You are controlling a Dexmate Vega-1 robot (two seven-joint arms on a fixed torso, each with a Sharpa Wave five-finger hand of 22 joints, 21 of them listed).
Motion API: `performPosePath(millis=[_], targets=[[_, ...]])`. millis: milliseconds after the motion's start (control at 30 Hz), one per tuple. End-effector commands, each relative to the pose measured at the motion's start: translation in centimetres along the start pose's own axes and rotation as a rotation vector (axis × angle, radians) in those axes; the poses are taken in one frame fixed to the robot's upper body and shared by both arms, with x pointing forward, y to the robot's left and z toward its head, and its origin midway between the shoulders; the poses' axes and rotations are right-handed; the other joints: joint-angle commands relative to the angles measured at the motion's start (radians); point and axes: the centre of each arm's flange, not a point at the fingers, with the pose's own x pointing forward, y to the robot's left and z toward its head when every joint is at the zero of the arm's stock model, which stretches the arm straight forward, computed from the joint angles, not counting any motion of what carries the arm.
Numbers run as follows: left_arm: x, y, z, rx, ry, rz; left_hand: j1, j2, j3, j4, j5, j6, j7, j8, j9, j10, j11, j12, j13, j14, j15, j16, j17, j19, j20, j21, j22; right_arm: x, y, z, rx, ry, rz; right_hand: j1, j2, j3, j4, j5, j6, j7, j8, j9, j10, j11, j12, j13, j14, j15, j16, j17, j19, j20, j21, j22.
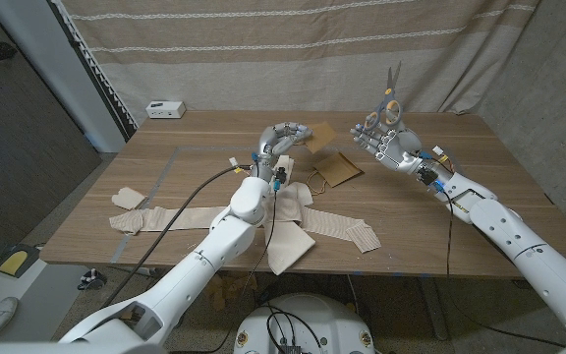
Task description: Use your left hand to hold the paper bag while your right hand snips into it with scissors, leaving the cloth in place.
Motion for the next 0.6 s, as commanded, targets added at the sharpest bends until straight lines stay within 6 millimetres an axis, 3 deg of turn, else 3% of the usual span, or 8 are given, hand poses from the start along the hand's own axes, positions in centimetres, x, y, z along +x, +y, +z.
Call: performPosePath(millis=[33, 233, 600], targets=[[2.0, 0.7, 0.1, -0.078, -0.003, -0.047, 0.041, 0.03, -0.003, 0.002, 0.007, 0.006, 0.002, 0.002, 0.001, 0.005, -0.006, 0.011, 0.011, 0.002, -0.001, 0.006, 0.006, -0.01, -0.114, 0.012, 0.005, -0.2, -0.1, 0.0, 0.004, 0.005, -0.002, -0.003, -0.001, 0.001, -0.001, -0.003, -0.041, 0.043, -0.003, 0.0, 0.006, 0.003, 0.004, 0.005, 0.004, 0.0, -0.002, 0.001, 0.007, -0.001, -0.005, 0.003], [3.4, 0.2, 0.8, -0.097, -0.038, -0.073, 0.043, 0.031, -0.005, 0.002, 0.006, 0.009, 0.004, 0.004, 0.004, 0.005, -0.006, 0.012, 0.011, 0.001, -0.001, 0.007, 0.01, -0.013, -0.113, 0.018, 0.007, -0.1, -0.2, -0.4, 0.01, 0.006, -0.001, -0.003, -0.001, 0.002, -0.001, -0.003, -0.041, 0.042, -0.004, 0.0, 0.008, 0.001, 0.005, 0.006, 0.004, 0.001, -0.002, 0.001, 0.006, -0.001, -0.006, 0.003], [4.2, -0.1, 0.5, -0.129, -0.034, -0.115, 0.046, 0.031, -0.007, 0.002, 0.006, 0.012, 0.004, 0.005, 0.004, 0.005, -0.005, 0.013, 0.01, 0.001, -0.001, 0.007, 0.017, -0.02, -0.112, 0.028, 0.01, -0.6, -0.1, -0.7, 0.015, 0.002, -0.014, -0.004, -0.001, 0.002, -0.001, -0.004, -0.04, 0.043, -0.004, -0.001, 0.007, 0.001, 0.005, 0.006, 0.002, 0.003, -0.003, 0.001, 0.006, 0.0, -0.008, 0.003]])
